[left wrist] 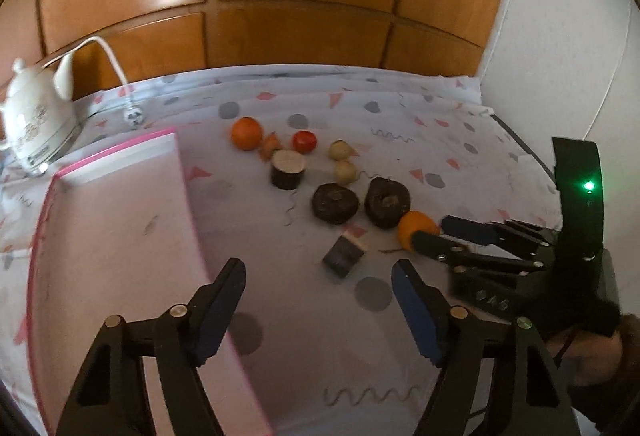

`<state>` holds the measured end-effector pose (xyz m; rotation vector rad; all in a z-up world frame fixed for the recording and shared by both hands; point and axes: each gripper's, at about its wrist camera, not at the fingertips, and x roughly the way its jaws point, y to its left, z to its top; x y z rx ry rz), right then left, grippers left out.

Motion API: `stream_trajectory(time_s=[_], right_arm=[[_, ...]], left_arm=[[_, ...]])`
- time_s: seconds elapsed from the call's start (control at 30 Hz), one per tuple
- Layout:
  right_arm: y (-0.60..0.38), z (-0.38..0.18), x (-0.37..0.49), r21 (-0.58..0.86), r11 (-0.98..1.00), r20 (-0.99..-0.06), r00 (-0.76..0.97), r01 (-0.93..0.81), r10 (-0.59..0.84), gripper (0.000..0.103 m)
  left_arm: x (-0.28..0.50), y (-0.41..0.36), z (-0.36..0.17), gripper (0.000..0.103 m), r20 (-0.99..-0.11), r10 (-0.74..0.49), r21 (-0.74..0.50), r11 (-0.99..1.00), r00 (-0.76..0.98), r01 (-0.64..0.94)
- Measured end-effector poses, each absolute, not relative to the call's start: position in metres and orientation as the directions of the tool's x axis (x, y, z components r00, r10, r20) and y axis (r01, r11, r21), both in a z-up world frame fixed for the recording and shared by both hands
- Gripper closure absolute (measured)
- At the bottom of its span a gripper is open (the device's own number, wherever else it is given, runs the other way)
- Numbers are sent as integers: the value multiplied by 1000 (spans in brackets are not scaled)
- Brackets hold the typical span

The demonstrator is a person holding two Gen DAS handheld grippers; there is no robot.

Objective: Organize fruits
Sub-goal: 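Grasp the dark square block with the left tool while the right tool grasps an orange, then carry the dark block into the tray with the left tool while the right tool places the orange there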

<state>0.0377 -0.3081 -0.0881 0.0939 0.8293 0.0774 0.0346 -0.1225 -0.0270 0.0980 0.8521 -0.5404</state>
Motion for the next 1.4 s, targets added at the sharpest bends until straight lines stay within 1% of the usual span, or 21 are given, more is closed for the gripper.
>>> stream_trajectory(time_s=[0.13,0.2,0.23,0.37,0.43,0.5,0.57,0.77,0.9,1.0,1.2,1.4], right_arm=[[-303,-94,50,106,994,-745,659,-32,101,59],[-304,-95,51,118,992,-748,654,-33,111,59],[-304,-96,51,112,993,-750,653,-34,107,62],[-307,-97,51,125,991,-749,650,-51,128,62],[-308,-99,52,138,989,-751,646,-54,140,62],[-307,-100,53,138,989,-754,642,-56,142,62],[-307,-101,53,135,989,-754,642,-54,138,62],[-306,-102,53,131,990,-752,646,-52,133,62],[-305,-101,50,127,991,-756,641,-51,130,63],[-303,-100,48,112,993,-760,639,-45,115,64],[-298,-99,44,87,995,-768,634,-40,93,64],[-288,-98,37,79,995,-774,625,-65,102,64]], left_arm=[[46,-140,-38,35,-760,-414,-127,851,502,509],[53,-146,-45,42,-770,-412,-136,852,487,506],[56,-148,-49,42,-776,-408,-137,854,481,502],[66,-152,-62,43,-797,-398,-152,861,455,486],[68,-152,-65,47,-798,-396,-158,865,455,477],[72,-154,-69,60,-803,-402,-169,862,440,478],[73,-157,-71,68,-800,-415,-181,856,433,485],[69,-150,-68,69,-789,-423,-200,863,446,465],[60,-135,-53,69,-761,-427,-199,870,489,451],[55,-118,-41,69,-746,-395,-179,894,536,410],[58,-76,-26,69,-734,-327,-179,938,596,295],[59,-39,-26,69,-733,-253,-168,967,632,192]])
